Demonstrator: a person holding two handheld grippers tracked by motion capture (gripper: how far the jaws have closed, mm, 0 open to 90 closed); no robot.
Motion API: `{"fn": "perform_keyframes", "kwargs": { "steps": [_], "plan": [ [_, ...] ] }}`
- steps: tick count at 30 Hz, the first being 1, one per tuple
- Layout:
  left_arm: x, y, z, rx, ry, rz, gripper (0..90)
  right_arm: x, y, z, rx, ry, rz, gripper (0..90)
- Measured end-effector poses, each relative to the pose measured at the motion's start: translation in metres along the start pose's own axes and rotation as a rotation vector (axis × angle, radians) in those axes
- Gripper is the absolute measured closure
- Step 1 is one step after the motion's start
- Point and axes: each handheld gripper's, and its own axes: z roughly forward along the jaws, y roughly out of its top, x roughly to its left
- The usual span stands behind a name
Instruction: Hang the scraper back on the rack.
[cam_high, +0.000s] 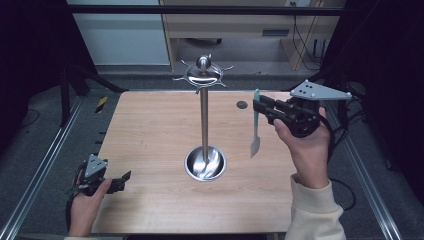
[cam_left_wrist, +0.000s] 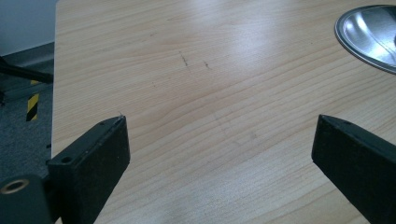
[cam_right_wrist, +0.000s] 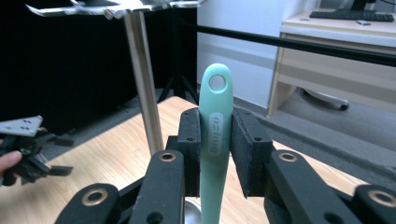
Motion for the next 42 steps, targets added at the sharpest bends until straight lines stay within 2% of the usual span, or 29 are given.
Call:
{"fn": "perform_keyframes", "kwargs": {
  "steps": [15, 19, 22, 32, 42],
  "plan": [
    [0.0, 0.0, 0.001, 0.0, 0.001, 0.0, 4.0, 0.013, 0.001, 0.01, -0.004, 0.033, -0.019, 74.1],
    [-0.006, 0.002, 0.007, 0.018, -0.005, 0.028, 4.0, 0.014, 0.001, 0.011, -0.005, 0.05, -0.019, 74.1],
    [-0.01, 0.003, 0.008, 0.015, -0.012, 0.041, 4.0, 0.017, 0.002, 0.013, -0.006, 0.05, -0.022, 74.1],
    [-0.021, 0.003, 0.014, 0.049, -0.021, 0.095, 4.0, 0.022, 0.005, 0.015, -0.014, 0.066, -0.043, 74.1],
    [-0.021, 0.003, 0.014, 0.052, -0.015, 0.099, 4.0, 0.029, 0.016, 0.015, 0.005, 0.082, -0.074, 74.1]
  ]
}}
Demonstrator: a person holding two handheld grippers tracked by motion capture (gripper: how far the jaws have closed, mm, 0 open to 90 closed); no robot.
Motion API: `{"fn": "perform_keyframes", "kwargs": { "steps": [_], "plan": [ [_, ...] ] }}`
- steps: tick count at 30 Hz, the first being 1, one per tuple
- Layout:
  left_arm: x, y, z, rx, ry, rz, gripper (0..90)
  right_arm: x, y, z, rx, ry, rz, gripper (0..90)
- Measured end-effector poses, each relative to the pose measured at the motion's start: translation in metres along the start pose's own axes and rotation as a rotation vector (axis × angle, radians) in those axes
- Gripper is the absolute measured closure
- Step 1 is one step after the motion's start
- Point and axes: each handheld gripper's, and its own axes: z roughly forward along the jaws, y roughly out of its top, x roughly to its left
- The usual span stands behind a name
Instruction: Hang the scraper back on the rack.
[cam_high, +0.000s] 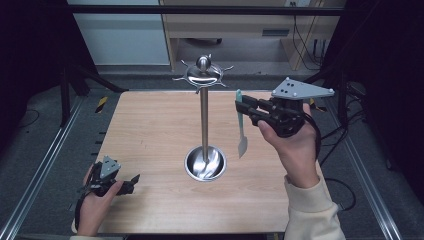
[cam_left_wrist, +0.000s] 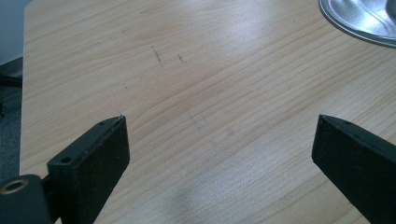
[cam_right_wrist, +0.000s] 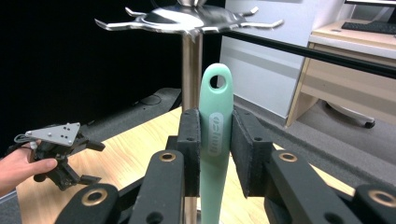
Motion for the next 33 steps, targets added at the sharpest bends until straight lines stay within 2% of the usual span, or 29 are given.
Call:
{"fn": "perform_keyframes", "kwargs": {
  "steps": [10, 33],
  "plan": [
    [0.0, 0.0, 0.0, -0.001, 0.0, 0.003, 3.9, 0.009, 0.016, 0.002, -0.013, 0.018, -0.032, 74.0],
    [-0.001, 0.001, 0.001, 0.004, -0.003, 0.008, 3.9, 0.011, 0.023, 0.012, 0.03, 0.015, -0.04, 73.9]
  ]
}}
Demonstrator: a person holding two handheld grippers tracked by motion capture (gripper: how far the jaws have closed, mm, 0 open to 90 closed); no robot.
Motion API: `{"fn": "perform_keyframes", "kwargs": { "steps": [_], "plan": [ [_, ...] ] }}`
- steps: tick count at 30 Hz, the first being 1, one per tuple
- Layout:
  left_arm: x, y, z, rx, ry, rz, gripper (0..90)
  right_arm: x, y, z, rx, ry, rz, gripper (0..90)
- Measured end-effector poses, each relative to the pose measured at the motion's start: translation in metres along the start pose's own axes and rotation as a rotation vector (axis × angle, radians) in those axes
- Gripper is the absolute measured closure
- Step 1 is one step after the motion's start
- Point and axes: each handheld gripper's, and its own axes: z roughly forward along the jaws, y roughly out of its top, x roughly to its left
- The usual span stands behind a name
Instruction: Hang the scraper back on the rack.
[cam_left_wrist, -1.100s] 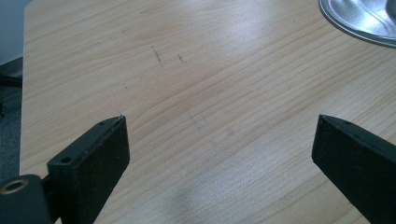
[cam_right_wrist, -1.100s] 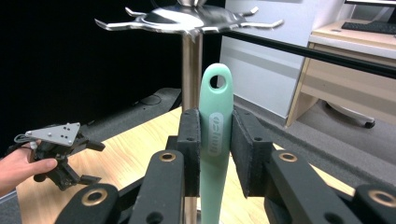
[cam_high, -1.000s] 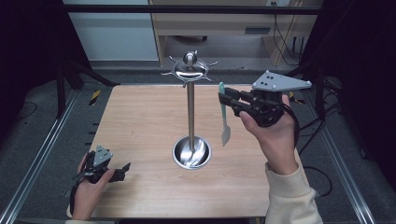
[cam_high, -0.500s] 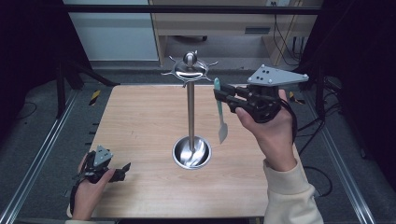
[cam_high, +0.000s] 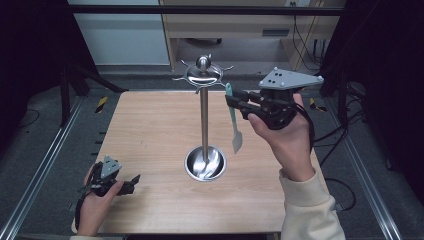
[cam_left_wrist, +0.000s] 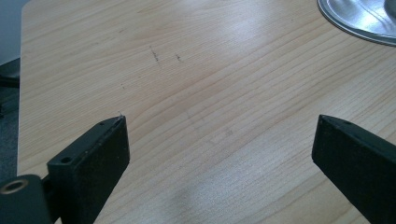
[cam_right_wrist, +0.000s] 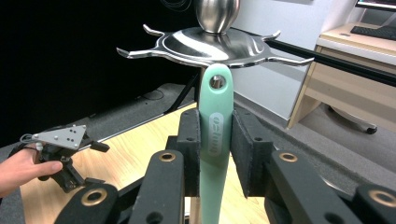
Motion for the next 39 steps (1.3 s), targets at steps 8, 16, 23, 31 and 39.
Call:
{"fn": "perform_keyframes", "kwargs": {
  "steps": [8, 16, 23, 31, 39],
  "plan": [
    [0.0, 0.0, 0.0, 0.0, -0.003, 0.001, 3.9, 0.001, 0.0, 0.006, 0.002, -0.02, 0.008, 73.9],
    [0.0, 0.0, 0.0, -0.002, -0.004, 0.0, 3.9, 0.001, 0.0, 0.013, -0.004, -0.021, 0.013, 73.9],
    [-0.001, 0.0, 0.0, 0.004, -0.008, 0.007, 3.9, 0.0, -0.001, 0.016, -0.007, -0.02, 0.021, 74.0],
    [-0.001, 0.0, 0.001, 0.002, -0.008, 0.005, 3.9, 0.0, -0.002, 0.018, -0.014, -0.019, 0.022, 73.9],
    [-0.001, 0.001, 0.001, 0.002, -0.009, 0.009, 3.9, 0.0, -0.004, 0.019, -0.028, -0.018, 0.025, 73.7]
  ]
}}
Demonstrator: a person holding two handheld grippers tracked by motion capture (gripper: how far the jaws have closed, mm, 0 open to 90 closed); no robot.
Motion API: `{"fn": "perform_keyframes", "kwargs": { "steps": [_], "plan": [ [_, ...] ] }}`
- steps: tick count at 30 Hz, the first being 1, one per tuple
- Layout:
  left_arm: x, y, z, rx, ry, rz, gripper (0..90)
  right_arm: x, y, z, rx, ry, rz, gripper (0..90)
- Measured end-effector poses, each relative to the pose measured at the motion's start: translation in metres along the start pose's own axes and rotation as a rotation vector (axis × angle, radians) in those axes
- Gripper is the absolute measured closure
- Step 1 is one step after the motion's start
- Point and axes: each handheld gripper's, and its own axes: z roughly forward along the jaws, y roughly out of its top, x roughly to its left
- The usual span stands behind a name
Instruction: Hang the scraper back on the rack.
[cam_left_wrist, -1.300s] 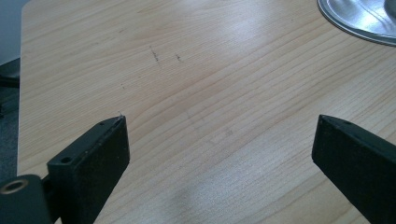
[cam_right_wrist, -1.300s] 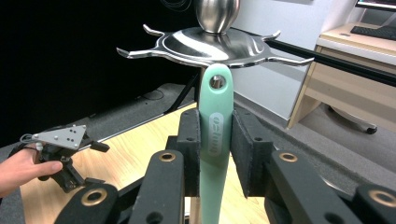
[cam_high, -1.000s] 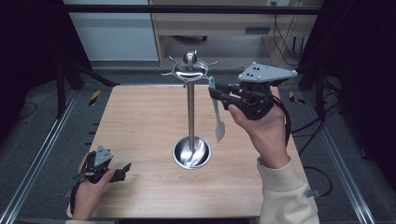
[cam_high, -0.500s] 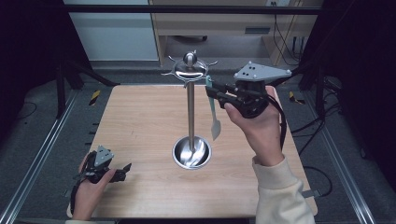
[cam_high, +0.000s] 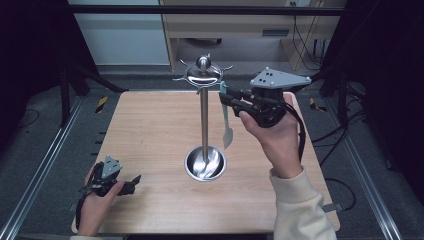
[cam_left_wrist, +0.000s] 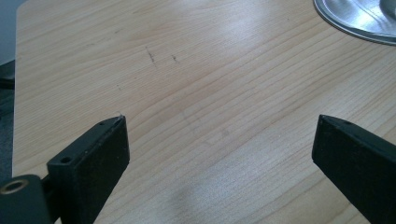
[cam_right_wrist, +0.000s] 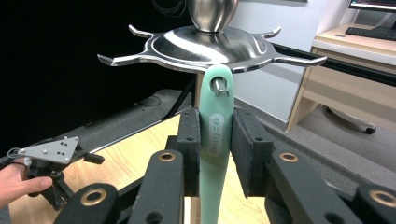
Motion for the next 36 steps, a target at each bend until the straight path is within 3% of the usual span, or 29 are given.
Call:
{"fn": "perform_keyframes", "kwargs": {
  "steps": [22, 30, 36],
  "plan": [
    [0.0002, 0.0, 0.0, 0.0, -0.002, -0.002, 3.9, 0.0, -0.0004, 0.0033, 0.004, 0.001, 0.004, 72.4],
    [0.0003, 0.0, 0.0, 0.0, 0.0, -0.002, 3.9, 0.0018, -0.0008, 0.0001, 0.021, -0.005, -0.011, 64.7],
    [0.0002, 0.0, 0.0001, 0.002, -0.001, 0.0, 3.9, 0.0031, -0.0035, -0.0032, 0.044, -0.07, -0.036, 50.2]
  ]
}}
